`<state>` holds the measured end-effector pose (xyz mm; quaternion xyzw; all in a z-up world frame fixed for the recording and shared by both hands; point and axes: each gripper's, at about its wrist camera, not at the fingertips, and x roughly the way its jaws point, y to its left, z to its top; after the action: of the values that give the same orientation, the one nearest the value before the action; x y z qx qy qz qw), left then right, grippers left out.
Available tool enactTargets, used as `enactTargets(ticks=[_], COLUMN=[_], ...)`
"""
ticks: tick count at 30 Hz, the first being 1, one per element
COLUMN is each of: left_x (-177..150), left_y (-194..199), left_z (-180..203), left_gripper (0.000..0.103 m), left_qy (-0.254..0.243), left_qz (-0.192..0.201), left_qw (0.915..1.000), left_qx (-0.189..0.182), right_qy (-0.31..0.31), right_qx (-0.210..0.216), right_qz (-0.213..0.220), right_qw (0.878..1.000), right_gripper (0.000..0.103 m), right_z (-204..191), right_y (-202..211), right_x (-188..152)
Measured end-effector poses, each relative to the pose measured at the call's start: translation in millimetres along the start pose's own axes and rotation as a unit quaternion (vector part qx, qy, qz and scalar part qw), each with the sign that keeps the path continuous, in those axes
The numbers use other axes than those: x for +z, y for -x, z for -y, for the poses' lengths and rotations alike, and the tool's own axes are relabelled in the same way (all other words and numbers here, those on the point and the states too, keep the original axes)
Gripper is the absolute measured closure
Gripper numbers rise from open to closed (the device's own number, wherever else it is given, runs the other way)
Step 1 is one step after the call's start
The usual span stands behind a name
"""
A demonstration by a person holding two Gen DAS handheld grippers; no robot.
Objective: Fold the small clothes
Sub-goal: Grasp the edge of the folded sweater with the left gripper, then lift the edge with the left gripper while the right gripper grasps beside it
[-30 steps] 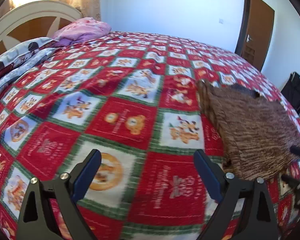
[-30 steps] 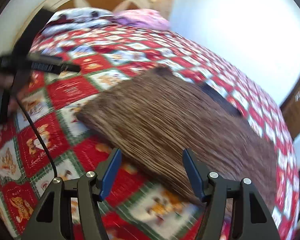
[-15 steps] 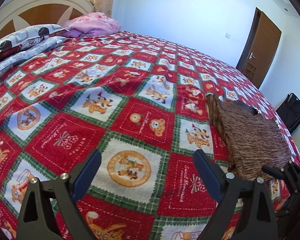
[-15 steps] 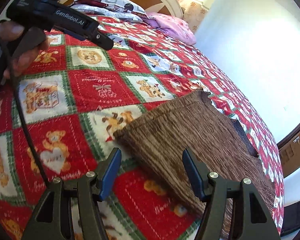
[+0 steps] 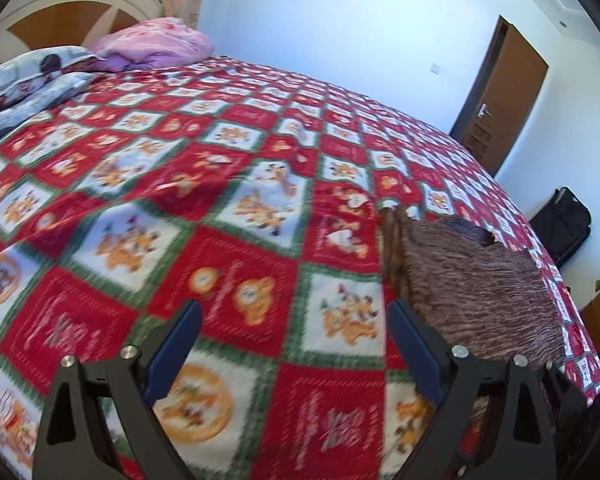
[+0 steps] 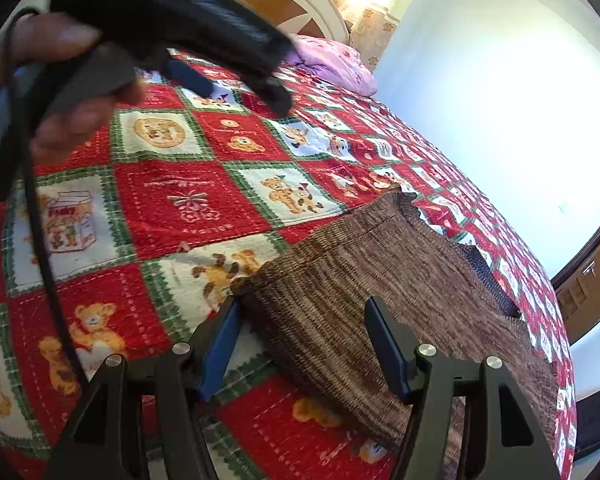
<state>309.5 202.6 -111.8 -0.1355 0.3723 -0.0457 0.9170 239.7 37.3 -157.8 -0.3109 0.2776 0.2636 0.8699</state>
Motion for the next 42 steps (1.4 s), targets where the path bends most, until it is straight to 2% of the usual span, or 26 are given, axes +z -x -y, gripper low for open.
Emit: enactTargets(ticks=[5, 7, 12, 15, 21, 23, 28, 29, 31, 32, 34, 36, 37, 42], left_x=[11, 16, 30, 38, 47, 48, 49, 48, 48, 48, 48, 50, 51, 60], left_y=[-18, -29, -56, -74, -106, -115, -127, -128, -132, -137, -142, -143, -141, -128], left_z=[19, 28, 48, 62, 78, 77, 77, 79, 84, 85, 83, 81, 80, 83], left_gripper=[0.007, 0.007, 0.007, 0.007, 0.008, 0.012, 0.038, 0.04, 0.055, 0.06, 0.069, 0.089, 0.091, 0.092], left_qy=[-0.007, -0.01, -0.011, -0.019, -0.027, -0.022, -0.005, -0.009, -0.019, -0.017, -0.005, 0.001, 0.007, 0.007], left_qz=[-0.016, -0.023, -0.037, -0.043, -0.063, -0.071, -0.083, -0.086, -0.093, -0.102, -0.112, -0.111, -0.11, -0.097], left_qw=[0.9994, 0.9987, 0.997, 0.9957, 0.9939, 0.9935, 0.9907, 0.9903, 0.9895, 0.9881, 0.9866, 0.9854, 0.9853, 0.9855], left_qx=[-0.031, -0.045, -0.067, -0.08, -0.086, -0.087, -0.108, -0.109, -0.109, -0.114, -0.118, -0.128, -0.13, -0.139], right_qy=[0.007, 0.004, -0.037, -0.058, -0.033, -0.028, -0.018, -0.02, -0.027, -0.03, -0.036, -0.043, -0.05, -0.082], right_qx=[-0.01, -0.007, 0.003, 0.002, -0.003, -0.004, -0.007, -0.006, -0.002, 0.001, 0.004, 0.006, 0.007, 0.014], right_qz=[0.005, 0.004, -0.001, -0.006, 0.001, 0.002, 0.002, 0.001, -0.001, -0.002, -0.002, 0.005, 0.015, 0.035], right_qw=[1.0, 1.0, 0.999, 0.998, 0.999, 1.0, 1.0, 1.0, 1.0, 1.0, 0.999, 0.999, 0.999, 0.996], right_gripper=[0.04, 0.054, 0.06, 0.061, 0.062, 0.066, 0.071, 0.072, 0.076, 0.077, 0.092, 0.093, 0.094, 0.094], right_z=[-4, -4, 12, 20, 10, 7, 1, 2, 0, 3, 4, 9, 12, 28], right_y=[2, 0, -3, -5, -4, -3, -4, -5, -4, -6, -3, 1, 6, 22], right_x=[-4, -2, -4, -5, -4, -4, -3, -2, -2, -1, 1, 1, 2, -3])
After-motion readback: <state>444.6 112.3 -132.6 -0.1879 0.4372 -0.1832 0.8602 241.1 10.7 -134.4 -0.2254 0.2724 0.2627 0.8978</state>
